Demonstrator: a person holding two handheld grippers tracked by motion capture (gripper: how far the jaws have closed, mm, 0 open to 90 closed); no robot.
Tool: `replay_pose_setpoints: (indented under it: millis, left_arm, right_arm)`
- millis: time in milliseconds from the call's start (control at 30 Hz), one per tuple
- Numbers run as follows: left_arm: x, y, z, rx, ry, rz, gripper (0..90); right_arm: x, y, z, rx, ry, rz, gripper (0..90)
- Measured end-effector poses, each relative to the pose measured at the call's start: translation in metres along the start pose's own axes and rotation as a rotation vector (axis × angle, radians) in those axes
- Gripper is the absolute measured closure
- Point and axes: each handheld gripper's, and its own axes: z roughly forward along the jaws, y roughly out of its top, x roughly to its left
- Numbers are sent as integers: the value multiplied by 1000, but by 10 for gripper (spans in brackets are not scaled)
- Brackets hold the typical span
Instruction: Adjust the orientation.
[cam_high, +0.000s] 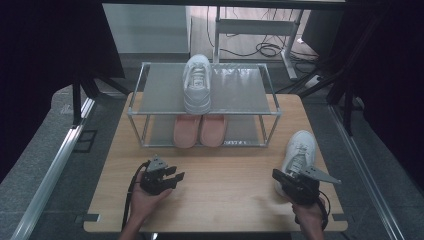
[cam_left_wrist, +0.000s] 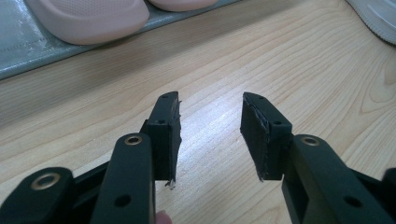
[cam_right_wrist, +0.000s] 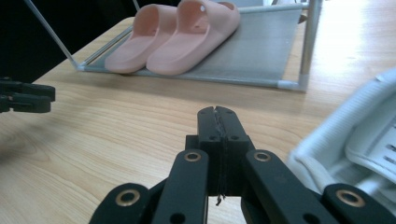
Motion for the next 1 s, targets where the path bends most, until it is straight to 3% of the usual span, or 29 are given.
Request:
replay_pose_setpoints:
  millis: [367, 700, 1000]
  left_arm:
    - [1, 0, -1, 0, -2, -4, 544]
    - [2, 0, -1, -2, 1, -7, 540]
    - [1, 0, -1, 1, 1, -5, 540]
  right_arm:
    - [-6, -8, -2, 23, -38, 1, 899]
    - [-6, -14, 3, 49, -43, 5, 899]
    - [-8, -16, 4, 66, -91, -10, 900]
